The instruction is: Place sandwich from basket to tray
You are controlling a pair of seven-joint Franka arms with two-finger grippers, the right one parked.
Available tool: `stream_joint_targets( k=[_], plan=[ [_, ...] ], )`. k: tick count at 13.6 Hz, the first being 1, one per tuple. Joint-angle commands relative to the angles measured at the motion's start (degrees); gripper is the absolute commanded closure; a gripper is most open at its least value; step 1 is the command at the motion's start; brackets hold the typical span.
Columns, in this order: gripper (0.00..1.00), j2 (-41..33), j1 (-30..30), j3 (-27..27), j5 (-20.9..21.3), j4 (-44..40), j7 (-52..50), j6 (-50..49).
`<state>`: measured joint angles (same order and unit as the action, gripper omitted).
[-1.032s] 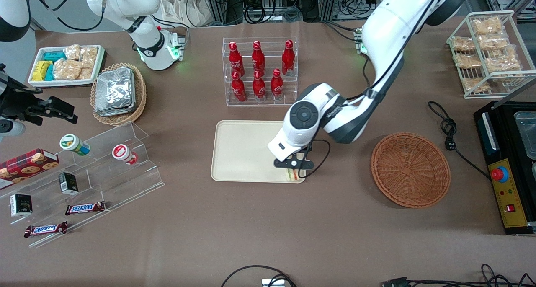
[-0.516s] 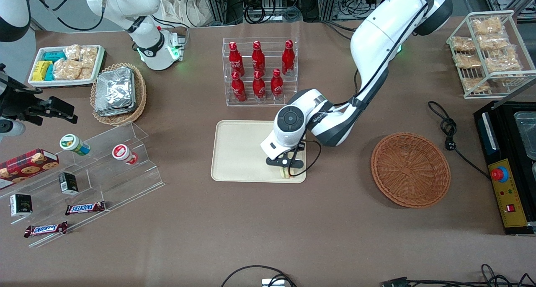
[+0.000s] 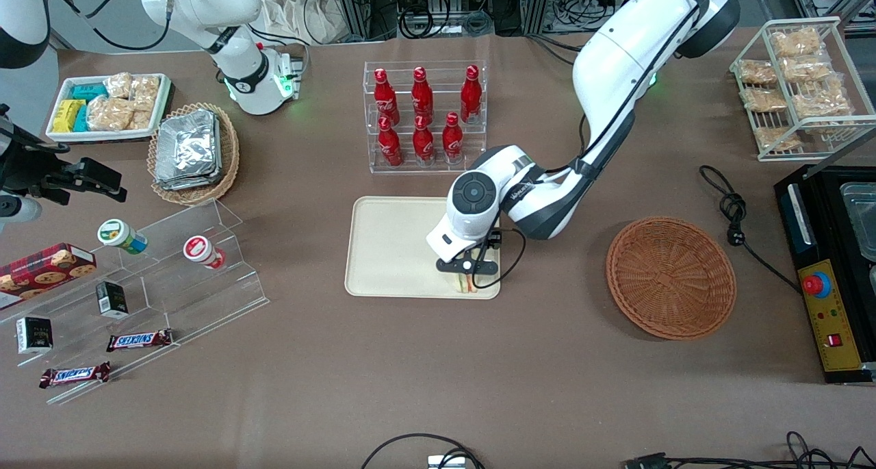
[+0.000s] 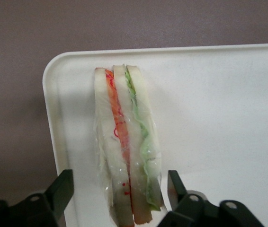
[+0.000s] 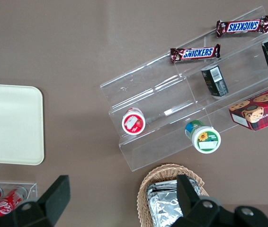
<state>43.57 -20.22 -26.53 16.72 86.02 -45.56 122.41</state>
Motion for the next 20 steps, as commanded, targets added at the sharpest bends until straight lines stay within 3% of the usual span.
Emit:
stream_joint_targets(
  k=[1, 5, 9, 10, 14, 16, 20],
  plan=[
    [0.00, -1.9, -0.4, 0.3, 1.0, -0.4, -1.8, -0.2],
    [0.00, -10.5, 1.0, 0.4, -0.4, -0.4, -1.5, -4.7],
    [0.00, -20.5, 9.4, 0.1, -1.3, 1.0, -0.6, -11.5],
    [0.00, -23.1, 11.6, 0.1, -1.5, 2.6, 1.2, -11.6],
    [0.00, -35.4, 25.1, 0.1, -9.0, 9.7, 16.5, -15.6],
    [0.00, -39.9, 28.1, 1.0, -12.1, 10.6, 25.4, -19.8],
    [0.00, -45.4, 23.2, 16.7, -16.9, 10.5, 37.5, -27.7]
  ],
)
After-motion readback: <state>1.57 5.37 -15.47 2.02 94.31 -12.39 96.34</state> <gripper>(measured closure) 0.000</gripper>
